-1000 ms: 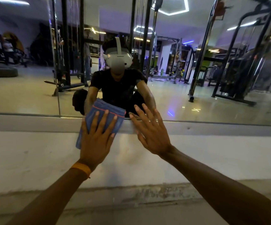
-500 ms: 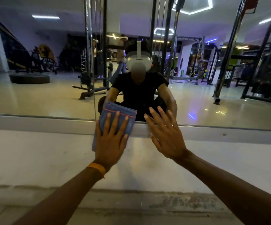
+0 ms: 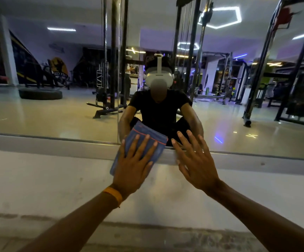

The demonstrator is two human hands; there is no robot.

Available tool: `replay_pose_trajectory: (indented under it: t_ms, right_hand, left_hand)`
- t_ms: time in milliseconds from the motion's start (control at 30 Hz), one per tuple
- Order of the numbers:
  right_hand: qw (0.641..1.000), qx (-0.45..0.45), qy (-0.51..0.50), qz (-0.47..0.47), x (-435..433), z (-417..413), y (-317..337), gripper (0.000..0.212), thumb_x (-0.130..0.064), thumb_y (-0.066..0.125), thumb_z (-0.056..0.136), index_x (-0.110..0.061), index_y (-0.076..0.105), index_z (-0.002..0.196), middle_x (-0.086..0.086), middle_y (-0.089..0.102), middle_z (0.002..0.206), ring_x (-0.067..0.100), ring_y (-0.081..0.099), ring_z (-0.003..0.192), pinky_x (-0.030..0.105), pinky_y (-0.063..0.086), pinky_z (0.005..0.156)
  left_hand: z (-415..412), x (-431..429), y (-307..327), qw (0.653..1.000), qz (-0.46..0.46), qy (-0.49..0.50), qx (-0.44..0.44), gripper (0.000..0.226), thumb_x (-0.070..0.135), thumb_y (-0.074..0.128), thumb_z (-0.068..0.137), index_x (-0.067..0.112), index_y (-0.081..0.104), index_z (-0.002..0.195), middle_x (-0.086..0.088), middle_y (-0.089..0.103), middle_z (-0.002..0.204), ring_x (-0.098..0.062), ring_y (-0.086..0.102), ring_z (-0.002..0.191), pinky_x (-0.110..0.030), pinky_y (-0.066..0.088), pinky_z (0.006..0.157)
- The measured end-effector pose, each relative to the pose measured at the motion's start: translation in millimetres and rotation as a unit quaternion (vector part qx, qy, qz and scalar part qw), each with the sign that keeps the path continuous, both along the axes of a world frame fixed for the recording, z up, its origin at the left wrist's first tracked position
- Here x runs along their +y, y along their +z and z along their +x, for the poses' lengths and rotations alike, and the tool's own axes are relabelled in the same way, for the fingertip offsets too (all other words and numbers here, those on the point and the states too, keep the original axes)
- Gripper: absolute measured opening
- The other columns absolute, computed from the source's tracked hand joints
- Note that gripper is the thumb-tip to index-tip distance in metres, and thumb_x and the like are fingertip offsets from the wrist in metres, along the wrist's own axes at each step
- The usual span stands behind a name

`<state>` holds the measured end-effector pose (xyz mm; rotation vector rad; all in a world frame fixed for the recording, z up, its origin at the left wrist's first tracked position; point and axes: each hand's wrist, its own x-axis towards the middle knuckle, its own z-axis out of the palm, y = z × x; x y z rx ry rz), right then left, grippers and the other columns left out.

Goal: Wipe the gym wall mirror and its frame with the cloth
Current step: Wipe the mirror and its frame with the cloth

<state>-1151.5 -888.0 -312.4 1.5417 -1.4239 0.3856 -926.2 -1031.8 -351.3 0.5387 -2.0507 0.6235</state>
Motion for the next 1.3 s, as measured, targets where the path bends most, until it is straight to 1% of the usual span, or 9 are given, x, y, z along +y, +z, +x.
replay_pose_trajectory:
  t_ms: [100, 267, 400, 533, 700, 867, 1000, 1167, 1300]
  right_hand:
    - [1.0, 0.016, 0.005, 0.009, 4.4, -8.1, 3.7, 0.059, -0.037, 0.041, 0.106, -0.015, 0.036, 0.16, 0.013, 0.023, 0.169, 0.037, 0.019, 0.157, 0.064, 0.031, 0.118]
    - [1.0, 0.011, 0.012, 0.013, 6.8, -10.9, 3.9, 0.062, -0.036, 0.052, 0.103, -0.017, 0.036, 0.16, 0.014, 0.023, 0.169, 0.038, 0.018, 0.157, 0.066, 0.029, 0.118]
    - [0.996, 0.065, 0.054, 0.019, -14.2, 18.2, 15.6, 0.057, -0.037, 0.047, 0.105, -0.018, 0.04, 0.159, 0.012, 0.026, 0.169, 0.037, 0.021, 0.157, 0.063, 0.025, 0.122]
    - [0.994, 0.103, 0.031, 0.015, -39.2, 36.3, 22.9, 0.063, -0.045, 0.047, 0.104, -0.023, 0.034, 0.161, 0.009, 0.023, 0.17, 0.033, 0.018, 0.158, 0.058, 0.023, 0.123]
    - [0.988, 0.15, 0.023, 0.041, -32.8, 22.4, 29.0, 0.061, -0.045, 0.041, 0.106, -0.024, 0.03, 0.163, 0.009, 0.02, 0.171, 0.033, 0.016, 0.158, 0.056, 0.024, 0.123]
    - [0.99, 0.136, 0.021, 0.021, -37.8, 30.8, 25.4, 0.065, -0.045, 0.046, 0.103, -0.023, 0.03, 0.162, 0.01, 0.019, 0.171, 0.034, 0.016, 0.158, 0.057, 0.02, 0.125]
    - [0.992, 0.122, 0.036, 0.02, -40.3, 25.3, 22.1, 0.065, -0.045, 0.046, 0.104, -0.023, 0.029, 0.163, 0.01, 0.017, 0.172, 0.034, 0.015, 0.158, 0.058, 0.022, 0.125]
    - [0.992, 0.119, 0.044, 0.009, -46.1, 23.9, 18.2, 0.063, -0.047, 0.041, 0.106, -0.022, 0.028, 0.163, 0.011, 0.015, 0.172, 0.034, 0.014, 0.158, 0.058, 0.018, 0.126]
    - [0.993, 0.11, 0.04, -0.006, -52.6, 25.7, 11.5, 0.064, -0.051, 0.036, 0.107, -0.023, 0.027, 0.164, 0.011, 0.014, 0.172, 0.035, 0.012, 0.159, 0.059, 0.017, 0.126]
  left_hand:
    - [10.6, -15.2, 7.1, 0.999, -0.009, 0.021, 0.023, 0.064, 0.046, 0.029, 0.109, 0.016, 0.018, 0.164, -0.011, 0.002, 0.174, -0.035, 0.002, 0.16, -0.063, 0.007, 0.126]
    - [95.8, -56.6, -2.2, 0.99, 0.064, 0.051, 0.118, 0.065, 0.044, 0.031, 0.107, 0.013, 0.022, 0.164, -0.015, 0.007, 0.173, -0.039, 0.004, 0.159, -0.066, 0.005, 0.125]
    - [70.6, -39.7, 3.3, 0.985, 0.078, 0.045, 0.145, 0.068, 0.04, 0.034, 0.106, 0.019, 0.01, 0.166, -0.013, 0.001, 0.173, -0.038, 0.0, 0.159, -0.067, 0.003, 0.125]
    - [64.2, -46.3, 7.8, 0.991, 0.059, 0.013, 0.123, 0.068, 0.048, 0.029, 0.108, 0.023, 0.006, 0.166, -0.01, 0.0, 0.174, -0.036, 0.0, 0.16, -0.065, 0.005, 0.126]
    - [115.8, -81.0, 13.8, 0.95, 0.159, 0.085, 0.256, 0.071, 0.054, 0.021, 0.108, 0.012, 0.014, 0.165, -0.012, -0.001, 0.174, -0.036, -0.004, 0.16, -0.067, 0.004, 0.124]
    - [51.5, -32.2, 13.6, 0.971, 0.132, 0.031, 0.198, 0.073, 0.045, 0.035, 0.105, 0.014, 0.008, 0.165, -0.015, -0.002, 0.173, -0.037, -0.008, 0.159, -0.058, -0.01, 0.127]
    - [47.8, -38.3, 11.3, 0.972, 0.12, 0.044, 0.196, 0.071, 0.047, 0.034, 0.105, 0.01, 0.018, 0.164, -0.013, 0.0, 0.173, -0.031, -0.009, 0.16, -0.049, -0.013, 0.128]
    - [123.7, -85.9, 18.9, 0.943, 0.17, 0.116, 0.262, 0.074, 0.056, 0.018, 0.108, 0.008, 0.011, 0.165, -0.018, 0.003, 0.172, -0.039, -0.003, 0.159, -0.063, 0.001, 0.126]
    - [84.4, -56.9, 15.5, 0.93, 0.198, 0.098, 0.295, 0.077, 0.058, 0.015, 0.109, 0.004, 0.011, 0.164, -0.021, 0.003, 0.172, -0.044, -0.002, 0.158, -0.065, 0.0, 0.125]
